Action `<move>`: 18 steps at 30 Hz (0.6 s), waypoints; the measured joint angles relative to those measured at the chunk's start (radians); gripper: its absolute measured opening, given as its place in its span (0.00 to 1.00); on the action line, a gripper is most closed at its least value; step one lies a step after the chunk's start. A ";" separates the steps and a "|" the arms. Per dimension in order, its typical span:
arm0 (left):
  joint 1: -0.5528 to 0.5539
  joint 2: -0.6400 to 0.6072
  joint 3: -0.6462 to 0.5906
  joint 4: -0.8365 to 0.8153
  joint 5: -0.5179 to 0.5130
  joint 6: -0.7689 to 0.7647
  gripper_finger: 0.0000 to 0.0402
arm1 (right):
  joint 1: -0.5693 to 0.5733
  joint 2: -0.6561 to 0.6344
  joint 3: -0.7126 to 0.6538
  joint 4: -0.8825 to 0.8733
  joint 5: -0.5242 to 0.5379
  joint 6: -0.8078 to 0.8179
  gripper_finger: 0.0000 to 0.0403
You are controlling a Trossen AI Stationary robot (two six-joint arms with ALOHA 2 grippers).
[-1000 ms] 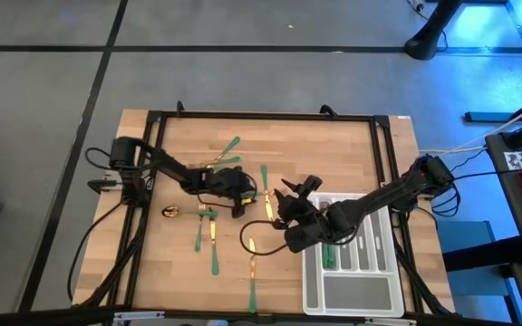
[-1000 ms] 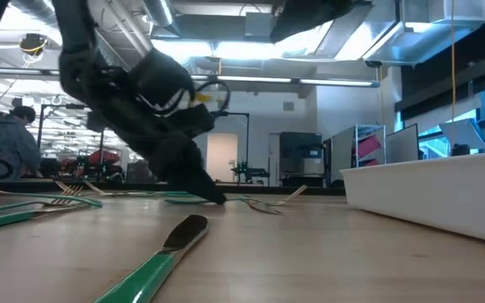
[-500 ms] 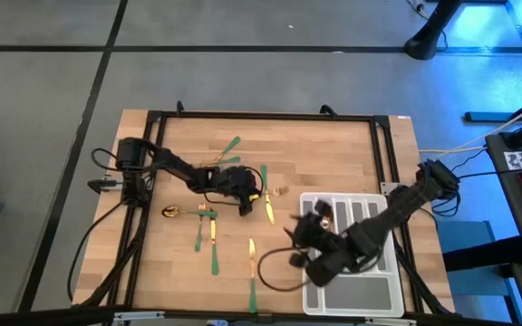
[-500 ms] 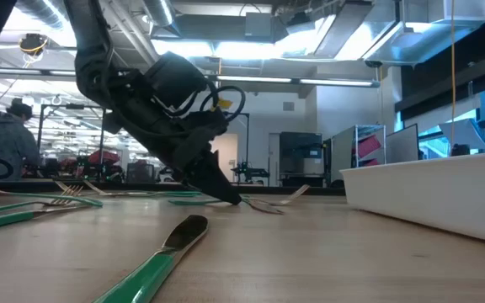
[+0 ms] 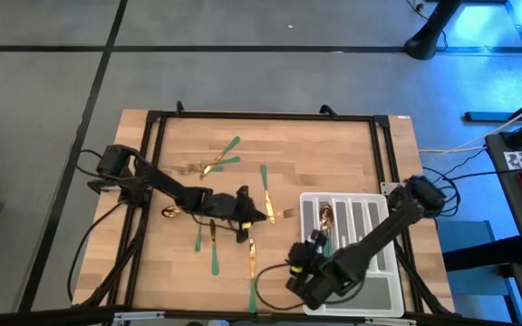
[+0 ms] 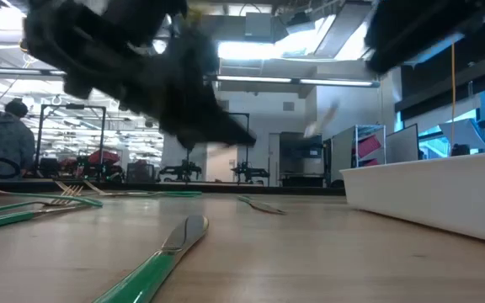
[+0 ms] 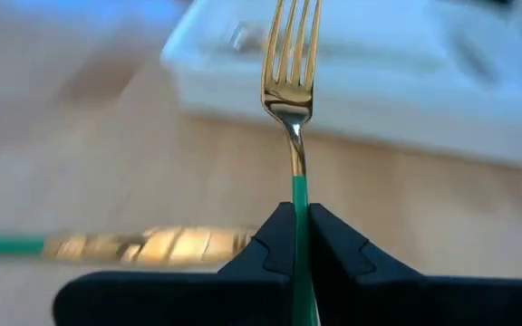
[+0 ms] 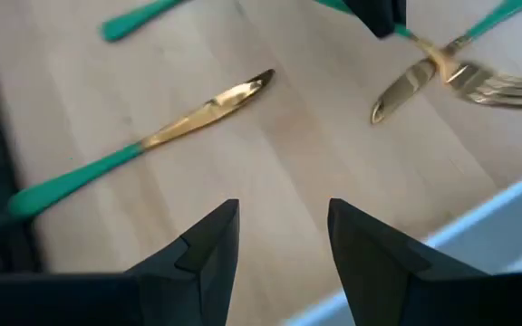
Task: Sort silverware
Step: Put the middle right green fork into the silverware rack
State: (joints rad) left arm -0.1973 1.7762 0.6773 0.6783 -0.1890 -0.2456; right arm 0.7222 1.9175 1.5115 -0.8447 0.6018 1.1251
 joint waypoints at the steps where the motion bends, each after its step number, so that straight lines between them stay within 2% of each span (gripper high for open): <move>1: -0.014 -0.005 0.000 0.034 -0.013 0.020 0.03 | -0.007 0.021 0.000 0.011 0.030 -0.004 0.43; 4: -0.031 -0.033 0.000 0.140 -0.024 0.054 0.02 | -0.010 0.067 -0.001 0.029 0.155 0.009 0.43; 8: -0.037 -0.057 0.001 0.303 -0.036 0.136 0.01 | -0.003 0.085 -0.001 0.028 0.420 0.139 0.43; 10: -0.045 -0.057 0.000 0.376 -0.040 0.200 0.01 | 0.010 0.074 -0.001 0.040 0.516 0.169 0.43; 14: -0.065 -0.058 0.001 0.539 -0.043 0.273 0.00 | 0.027 0.042 0.016 0.029 0.637 0.172 0.43; 18: -0.083 -0.058 0.001 0.611 -0.042 0.325 0.01 | 0.022 0.037 0.040 0.037 0.743 0.126 0.43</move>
State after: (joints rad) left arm -0.2801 1.7183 0.6781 1.2896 -0.2307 0.0793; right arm 0.7439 1.9549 1.5516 -0.8081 1.3443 1.2511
